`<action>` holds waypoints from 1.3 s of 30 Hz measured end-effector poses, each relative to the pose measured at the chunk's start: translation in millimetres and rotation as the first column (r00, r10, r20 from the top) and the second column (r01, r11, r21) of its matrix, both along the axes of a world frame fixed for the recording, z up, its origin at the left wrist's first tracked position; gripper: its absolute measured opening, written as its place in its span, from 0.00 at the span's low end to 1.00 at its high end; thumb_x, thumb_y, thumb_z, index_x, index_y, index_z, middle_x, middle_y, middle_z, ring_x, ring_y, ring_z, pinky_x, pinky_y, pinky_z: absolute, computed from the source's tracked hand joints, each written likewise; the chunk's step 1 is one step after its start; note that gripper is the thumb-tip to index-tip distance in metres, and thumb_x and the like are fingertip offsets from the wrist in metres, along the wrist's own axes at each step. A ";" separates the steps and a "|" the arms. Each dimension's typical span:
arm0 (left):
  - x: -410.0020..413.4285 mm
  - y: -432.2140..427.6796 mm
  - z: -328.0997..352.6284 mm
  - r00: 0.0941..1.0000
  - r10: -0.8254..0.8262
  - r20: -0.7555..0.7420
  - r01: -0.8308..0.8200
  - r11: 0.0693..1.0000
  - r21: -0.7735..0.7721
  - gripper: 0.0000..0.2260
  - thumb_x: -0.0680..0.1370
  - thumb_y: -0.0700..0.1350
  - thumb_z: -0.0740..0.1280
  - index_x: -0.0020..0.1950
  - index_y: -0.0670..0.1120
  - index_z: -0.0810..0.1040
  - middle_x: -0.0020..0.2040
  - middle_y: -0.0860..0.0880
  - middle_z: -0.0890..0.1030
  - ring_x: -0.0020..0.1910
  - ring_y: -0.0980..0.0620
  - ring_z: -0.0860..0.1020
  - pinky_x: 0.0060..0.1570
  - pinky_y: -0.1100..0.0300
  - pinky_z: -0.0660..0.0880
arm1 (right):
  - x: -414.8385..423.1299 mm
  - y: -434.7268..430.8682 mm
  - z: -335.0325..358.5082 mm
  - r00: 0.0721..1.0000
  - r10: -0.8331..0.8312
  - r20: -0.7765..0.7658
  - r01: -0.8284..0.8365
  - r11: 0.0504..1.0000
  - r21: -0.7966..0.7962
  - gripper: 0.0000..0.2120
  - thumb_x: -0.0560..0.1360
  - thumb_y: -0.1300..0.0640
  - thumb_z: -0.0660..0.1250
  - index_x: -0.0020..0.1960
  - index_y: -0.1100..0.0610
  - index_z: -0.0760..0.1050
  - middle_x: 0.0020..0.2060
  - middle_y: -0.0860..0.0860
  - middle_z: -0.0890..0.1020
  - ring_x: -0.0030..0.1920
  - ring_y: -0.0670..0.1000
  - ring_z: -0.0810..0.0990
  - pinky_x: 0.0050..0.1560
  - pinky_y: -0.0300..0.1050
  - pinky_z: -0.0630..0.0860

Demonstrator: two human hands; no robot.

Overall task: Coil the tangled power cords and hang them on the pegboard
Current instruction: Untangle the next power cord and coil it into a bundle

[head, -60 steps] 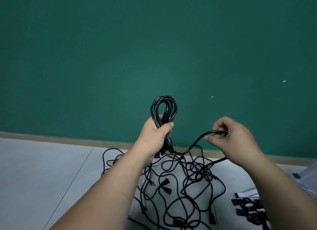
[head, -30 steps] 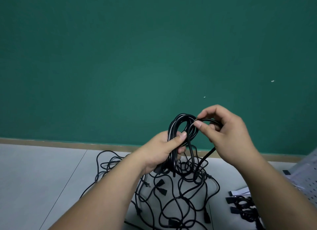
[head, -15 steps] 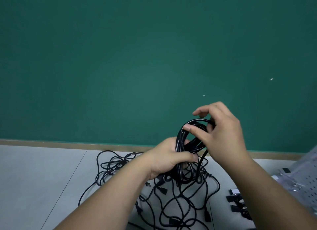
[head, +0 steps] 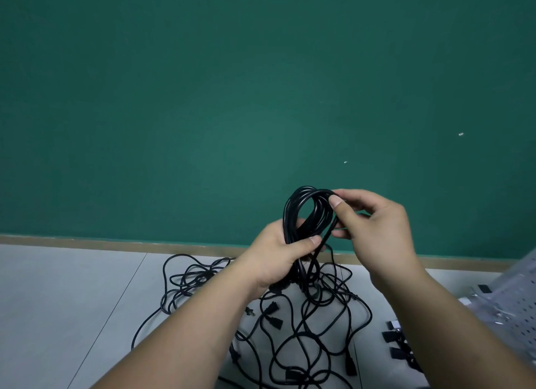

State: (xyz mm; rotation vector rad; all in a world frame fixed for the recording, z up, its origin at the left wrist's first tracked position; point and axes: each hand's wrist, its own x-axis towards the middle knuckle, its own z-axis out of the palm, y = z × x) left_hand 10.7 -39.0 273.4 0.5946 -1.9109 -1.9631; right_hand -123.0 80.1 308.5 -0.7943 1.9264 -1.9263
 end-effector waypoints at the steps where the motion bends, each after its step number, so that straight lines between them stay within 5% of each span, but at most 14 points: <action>1: -0.1 0.6 0.1 1.000 -0.010 -0.012 0.010 1.000 0.012 0.10 0.83 0.40 0.71 0.64 0.42 0.80 0.58 0.43 0.87 0.60 0.44 0.85 0.66 0.46 0.79 | 2.2 -1.3 -0.5 1.000 -0.006 0.005 0.006 1.000 -0.003 0.03 0.80 0.55 0.75 0.51 0.49 0.88 0.43 0.49 0.88 0.37 0.53 0.88 0.47 0.55 0.87; 5: 0.8 4.6 1.5 0.996 -0.083 -0.037 0.086 0.990 0.107 0.13 0.85 0.40 0.67 0.68 0.35 0.76 0.56 0.39 0.87 0.55 0.38 0.86 0.58 0.49 0.83 | 6.5 -3.4 -0.9 0.999 -0.037 -0.018 0.037 0.999 0.020 0.05 0.82 0.54 0.73 0.52 0.48 0.87 0.43 0.47 0.89 0.37 0.55 0.88 0.42 0.51 0.86; 9: 2.2 7.4 3.8 0.997 -0.081 -0.014 0.082 0.984 0.156 0.08 0.84 0.41 0.70 0.61 0.40 0.79 0.43 0.46 0.84 0.42 0.45 0.85 0.45 0.54 0.83 | 7.6 -4.9 -2.1 0.998 -0.050 -0.037 0.051 0.998 0.035 0.04 0.81 0.55 0.73 0.51 0.48 0.87 0.41 0.46 0.88 0.33 0.50 0.86 0.40 0.45 0.82; 13: 0.2 7.4 3.3 0.997 -0.079 0.011 0.078 0.991 0.110 0.03 0.83 0.39 0.71 0.53 0.47 0.81 0.40 0.48 0.81 0.34 0.53 0.78 0.36 0.60 0.77 | 7.9 -6.1 -3.1 1.000 -0.018 -0.011 0.018 1.000 0.013 0.05 0.82 0.56 0.73 0.51 0.50 0.87 0.42 0.48 0.88 0.32 0.49 0.85 0.43 0.52 0.85; 18: -0.6 8.2 1.1 0.998 -0.040 0.038 0.037 0.996 0.075 0.04 0.82 0.39 0.71 0.55 0.45 0.84 0.40 0.50 0.79 0.37 0.53 0.75 0.38 0.62 0.75 | 10.2 -4.6 -3.8 1.000 -0.003 0.019 0.002 1.000 0.008 0.08 0.83 0.58 0.70 0.52 0.49 0.87 0.43 0.47 0.89 0.35 0.48 0.85 0.47 0.52 0.85; 22: -1.5 10.8 1.3 0.999 0.032 0.037 -0.032 0.999 0.007 0.08 0.81 0.46 0.75 0.58 0.45 0.86 0.50 0.54 0.88 0.52 0.55 0.85 0.56 0.61 0.78 | 15.5 -6.7 -10.6 0.995 -0.014 -0.099 0.021 0.997 0.069 0.11 0.83 0.59 0.69 0.56 0.46 0.86 0.50 0.46 0.87 0.48 0.47 0.87 0.58 0.51 0.83; 26: -0.9 11.4 1.0 0.997 0.073 0.035 -0.075 0.995 0.066 0.08 0.80 0.42 0.75 0.55 0.41 0.79 0.43 0.49 0.82 0.42 0.50 0.83 0.43 0.56 0.80 | 15.6 -5.8 -6.9 0.974 0.012 -0.227 0.008 0.996 0.089 0.12 0.83 0.56 0.70 0.59 0.42 0.86 0.53 0.43 0.83 0.53 0.42 0.82 0.58 0.41 0.79; 30: -1.5 11.5 9.3 0.992 0.117 -0.041 -0.107 0.976 0.190 0.04 0.82 0.40 0.72 0.53 0.44 0.78 0.38 0.49 0.79 0.34 0.52 0.78 0.37 0.56 0.78 | 12.6 -8.3 -13.1 0.986 0.145 -0.083 -0.135 0.984 0.117 0.14 0.85 0.49 0.66 0.69 0.39 0.79 0.59 0.45 0.83 0.59 0.42 0.82 0.63 0.44 0.77; 32: -3.3 11.5 15.4 0.981 0.171 -0.094 -0.134 0.942 0.309 0.02 0.83 0.39 0.70 0.52 0.44 0.78 0.38 0.49 0.82 0.29 0.53 0.74 0.34 0.58 0.76 | 17.7 -9.7 -20.9 0.964 0.251 0.088 -0.261 0.955 0.144 0.17 0.87 0.44 0.59 0.72 0.44 0.77 0.60 0.45 0.85 0.61 0.46 0.84 0.67 0.50 0.78; 35: -3.5 3.8 21.1 0.953 0.281 -0.112 -0.202 0.867 0.455 0.03 0.82 0.38 0.71 0.52 0.45 0.79 0.34 0.47 0.79 0.26 0.52 0.74 0.30 0.61 0.74 | 26.5 -7.4 -28.3 0.874 0.378 0.304 -0.450 0.867 0.216 0.24 0.87 0.39 0.54 0.62 0.51 0.84 0.52 0.48 0.89 0.57 0.49 0.88 0.69 0.50 0.77; 39: 0.5 -15.0 18.7 0.906 0.407 -0.117 -0.297 0.808 0.509 0.04 0.81 0.40 0.73 0.50 0.46 0.79 0.34 0.49 0.74 0.27 0.53 0.72 0.29 0.60 0.73 | 29.3 -4.6 -34.1 0.813 0.550 0.192 -0.570 0.682 0.458 0.34 0.86 0.35 0.49 0.48 0.54 0.87 0.46 0.48 0.90 0.52 0.47 0.87 0.68 0.49 0.73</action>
